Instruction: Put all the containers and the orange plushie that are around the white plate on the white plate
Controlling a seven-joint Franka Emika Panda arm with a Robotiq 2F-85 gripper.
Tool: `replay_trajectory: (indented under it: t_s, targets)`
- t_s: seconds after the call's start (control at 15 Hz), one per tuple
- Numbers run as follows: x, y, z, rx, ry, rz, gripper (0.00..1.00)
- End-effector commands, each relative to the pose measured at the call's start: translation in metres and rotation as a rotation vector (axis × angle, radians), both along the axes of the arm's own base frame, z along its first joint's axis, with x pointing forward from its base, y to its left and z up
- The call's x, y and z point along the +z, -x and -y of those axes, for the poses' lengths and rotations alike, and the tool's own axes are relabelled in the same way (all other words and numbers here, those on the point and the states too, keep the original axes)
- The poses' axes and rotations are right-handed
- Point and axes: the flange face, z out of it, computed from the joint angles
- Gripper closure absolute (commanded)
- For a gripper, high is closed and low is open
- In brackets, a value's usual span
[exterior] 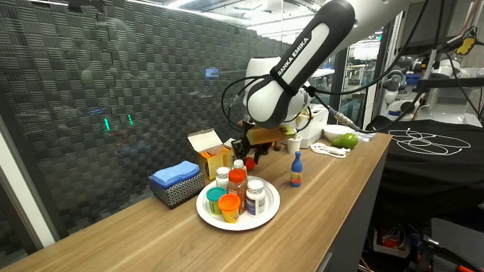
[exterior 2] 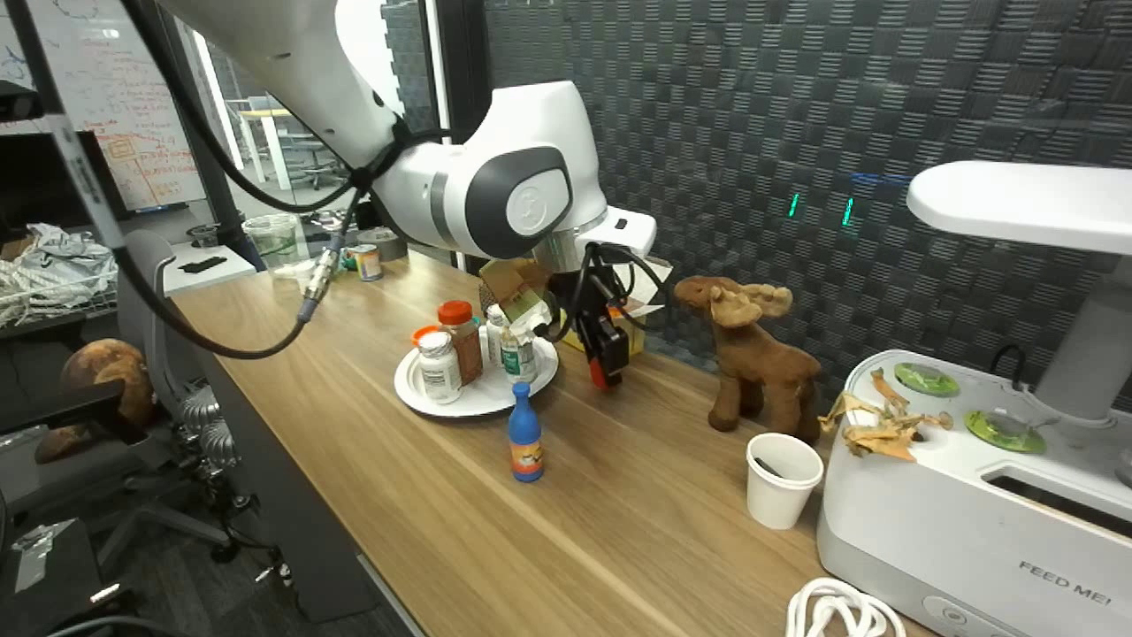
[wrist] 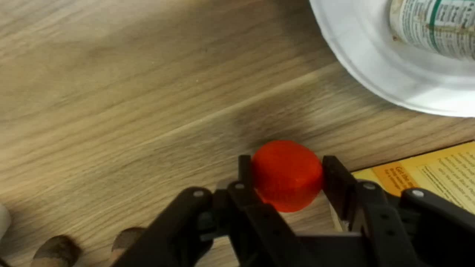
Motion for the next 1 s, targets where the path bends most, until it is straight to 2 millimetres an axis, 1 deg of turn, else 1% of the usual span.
replay_trajectory:
  t_s: [0.0, 0.07, 0.2, 0.33, 0.6, 0.73, 0.93]
  targets:
    - [0.036, 0.006, 0.004, -0.029, 0.002, 0.052, 0.75]
    - [0.042, 0.008, 0.004, -0.031, 0.003, 0.061, 0.75]
    - [0.056, 0.017, -0.006, -0.017, -0.021, 0.071, 0.75]
    - [0.064, 0.028, -0.017, 0.001, -0.041, 0.059, 0.75]
    - [0.068, 0.058, -0.039, 0.023, -0.088, 0.009, 0.75]
    - [0.069, 0.069, -0.045, 0.018, -0.112, -0.021, 0.75]
    - [0.072, 0.083, -0.048, 0.003, -0.133, -0.046, 0.75]
